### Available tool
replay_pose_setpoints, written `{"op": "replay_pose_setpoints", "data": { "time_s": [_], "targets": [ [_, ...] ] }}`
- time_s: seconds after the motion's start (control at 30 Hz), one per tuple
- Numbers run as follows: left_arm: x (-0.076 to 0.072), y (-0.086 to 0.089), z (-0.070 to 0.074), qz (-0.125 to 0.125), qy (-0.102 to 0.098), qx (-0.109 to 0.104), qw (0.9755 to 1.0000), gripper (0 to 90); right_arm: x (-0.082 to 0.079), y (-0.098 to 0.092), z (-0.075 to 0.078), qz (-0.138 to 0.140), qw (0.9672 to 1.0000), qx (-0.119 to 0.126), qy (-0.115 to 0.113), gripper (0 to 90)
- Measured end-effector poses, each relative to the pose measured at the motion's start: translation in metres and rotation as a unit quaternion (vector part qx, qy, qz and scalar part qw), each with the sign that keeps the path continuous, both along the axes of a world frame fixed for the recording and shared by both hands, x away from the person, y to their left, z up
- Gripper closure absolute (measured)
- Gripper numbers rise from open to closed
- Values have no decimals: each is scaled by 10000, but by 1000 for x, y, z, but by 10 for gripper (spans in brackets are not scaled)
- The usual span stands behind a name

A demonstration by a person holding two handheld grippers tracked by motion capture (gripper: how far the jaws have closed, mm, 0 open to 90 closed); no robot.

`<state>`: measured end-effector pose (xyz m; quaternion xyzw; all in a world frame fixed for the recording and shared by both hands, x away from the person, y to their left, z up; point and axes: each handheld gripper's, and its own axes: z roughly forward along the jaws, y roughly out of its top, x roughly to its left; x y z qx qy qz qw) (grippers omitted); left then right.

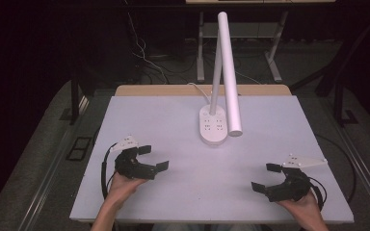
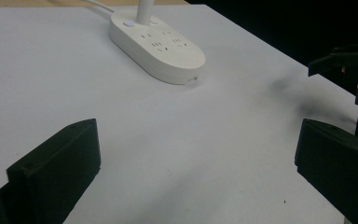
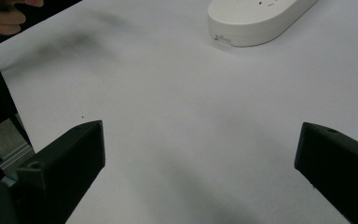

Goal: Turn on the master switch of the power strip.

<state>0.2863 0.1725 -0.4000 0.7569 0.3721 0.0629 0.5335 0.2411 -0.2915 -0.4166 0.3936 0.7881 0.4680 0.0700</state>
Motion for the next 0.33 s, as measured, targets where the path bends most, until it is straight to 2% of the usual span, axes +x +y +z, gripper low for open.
{"op": "replay_pose_setpoints", "data": {
  "time_s": [0.2, 0.33],
  "targets": [
    [-14, 5, -12, 23, -37, -133, 9999, 0, 0, 0, -1, -10, 10000, 16, 40, 10],
    [-19, 8, -17, 25, -14, -51, 10000, 0, -1, 0, -1, -4, 10000, 9, 50, 10]
  ]
}}
